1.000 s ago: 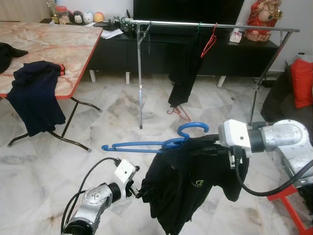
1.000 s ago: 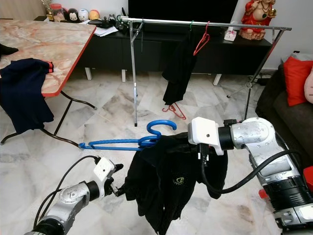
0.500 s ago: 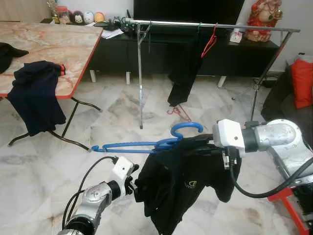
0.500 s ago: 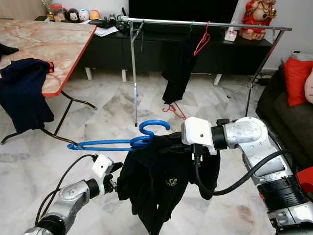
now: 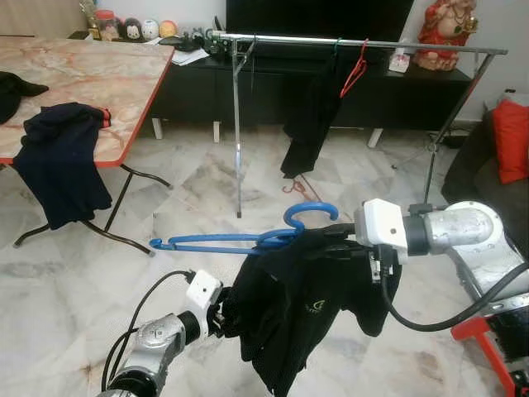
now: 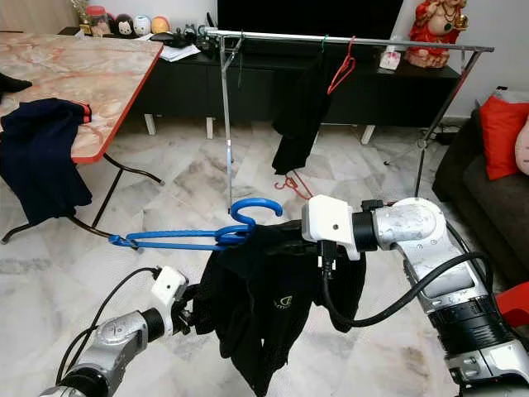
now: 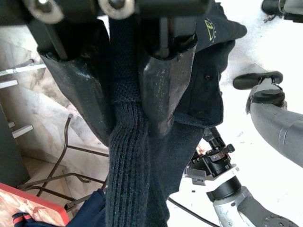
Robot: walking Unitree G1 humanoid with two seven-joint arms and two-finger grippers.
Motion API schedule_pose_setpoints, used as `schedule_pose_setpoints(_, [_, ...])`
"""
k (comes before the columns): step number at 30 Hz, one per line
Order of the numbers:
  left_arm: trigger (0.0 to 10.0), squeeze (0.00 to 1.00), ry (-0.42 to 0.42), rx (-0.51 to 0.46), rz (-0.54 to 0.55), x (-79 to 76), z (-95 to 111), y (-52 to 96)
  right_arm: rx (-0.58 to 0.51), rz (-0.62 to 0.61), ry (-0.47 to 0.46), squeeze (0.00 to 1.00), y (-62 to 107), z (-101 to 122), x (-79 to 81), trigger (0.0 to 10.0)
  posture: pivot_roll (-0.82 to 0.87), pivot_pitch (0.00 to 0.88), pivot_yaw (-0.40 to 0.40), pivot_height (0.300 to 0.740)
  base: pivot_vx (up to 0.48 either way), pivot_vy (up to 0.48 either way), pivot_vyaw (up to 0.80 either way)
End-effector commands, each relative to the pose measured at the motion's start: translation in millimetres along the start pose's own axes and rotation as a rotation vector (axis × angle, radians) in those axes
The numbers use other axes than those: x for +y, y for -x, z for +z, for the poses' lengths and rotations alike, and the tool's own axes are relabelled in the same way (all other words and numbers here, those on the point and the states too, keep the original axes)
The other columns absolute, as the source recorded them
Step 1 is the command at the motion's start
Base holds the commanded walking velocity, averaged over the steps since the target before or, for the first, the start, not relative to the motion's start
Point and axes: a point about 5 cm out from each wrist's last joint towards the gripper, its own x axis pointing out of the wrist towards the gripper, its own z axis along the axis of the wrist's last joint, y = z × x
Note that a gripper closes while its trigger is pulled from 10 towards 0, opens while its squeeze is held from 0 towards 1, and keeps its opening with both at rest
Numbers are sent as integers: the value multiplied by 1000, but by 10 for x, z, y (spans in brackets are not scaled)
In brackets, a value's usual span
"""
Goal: Hang hanger
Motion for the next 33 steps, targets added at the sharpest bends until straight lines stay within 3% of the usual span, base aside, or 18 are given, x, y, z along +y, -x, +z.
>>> schedule_pose_setpoints(1, [0, 0, -2, 0, -5, 3, 6, -4, -10, -26, 29, 0, 35, 70, -73, 0, -131, 0, -89, 740, 0, 0, 0])
schedule_pose_setpoints(33, [0, 0, 7, -30, -9, 14, 60, -15, -3, -57, -27, 0, 15, -54, -60, 0, -122, 5, -86, 740, 0, 0, 0])
